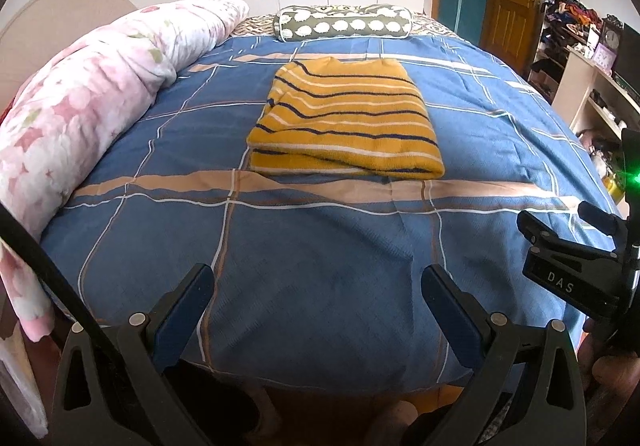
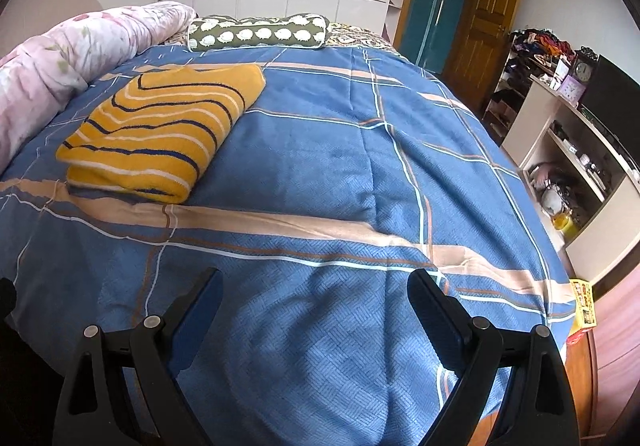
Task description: Fold small clothes
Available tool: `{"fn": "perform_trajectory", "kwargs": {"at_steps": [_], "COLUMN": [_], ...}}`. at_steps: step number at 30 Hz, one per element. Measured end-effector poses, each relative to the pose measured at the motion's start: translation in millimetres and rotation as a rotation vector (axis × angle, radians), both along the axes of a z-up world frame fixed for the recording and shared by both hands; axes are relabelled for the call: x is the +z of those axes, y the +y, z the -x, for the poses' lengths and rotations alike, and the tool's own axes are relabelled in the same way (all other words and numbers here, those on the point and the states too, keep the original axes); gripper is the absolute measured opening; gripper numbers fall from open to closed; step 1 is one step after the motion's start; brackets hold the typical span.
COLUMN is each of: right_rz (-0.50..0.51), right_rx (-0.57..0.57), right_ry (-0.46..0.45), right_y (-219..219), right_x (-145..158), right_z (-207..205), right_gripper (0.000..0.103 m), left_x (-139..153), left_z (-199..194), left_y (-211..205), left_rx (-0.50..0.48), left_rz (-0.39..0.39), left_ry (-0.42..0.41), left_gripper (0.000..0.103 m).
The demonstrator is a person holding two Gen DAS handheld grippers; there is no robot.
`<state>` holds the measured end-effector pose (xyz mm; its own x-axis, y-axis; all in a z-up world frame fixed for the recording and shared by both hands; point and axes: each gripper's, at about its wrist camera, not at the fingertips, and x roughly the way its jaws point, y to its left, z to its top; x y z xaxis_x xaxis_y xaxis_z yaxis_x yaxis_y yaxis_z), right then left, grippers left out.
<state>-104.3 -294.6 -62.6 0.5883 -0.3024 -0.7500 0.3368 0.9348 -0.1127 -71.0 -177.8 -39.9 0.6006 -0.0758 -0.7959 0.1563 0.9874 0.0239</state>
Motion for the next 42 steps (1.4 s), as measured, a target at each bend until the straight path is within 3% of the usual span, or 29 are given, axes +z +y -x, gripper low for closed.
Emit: {"fn": "perform_trajectory", "kwargs": {"at_steps": [23,42], "right_rz": [0.061,0.126], "right_rx": [0.014,0.092], "right_ry": [0.014,0.073], "right_y": [10.4,36.2], "right_x": [-6.7,-0.6], "right_z": [-5.8,-39.2], "right_gripper": [0.095,0.095], "left_x": [-28.1,-35.9], "left_z": [-15.3,-42.6], "left_y": [0.6,27.1], "left_rx": [-0.006,0.058], "left_rz": [0.011,0.047], "left_ry": [0.103,0.12], "left_gripper": [0.103,0.103]}}
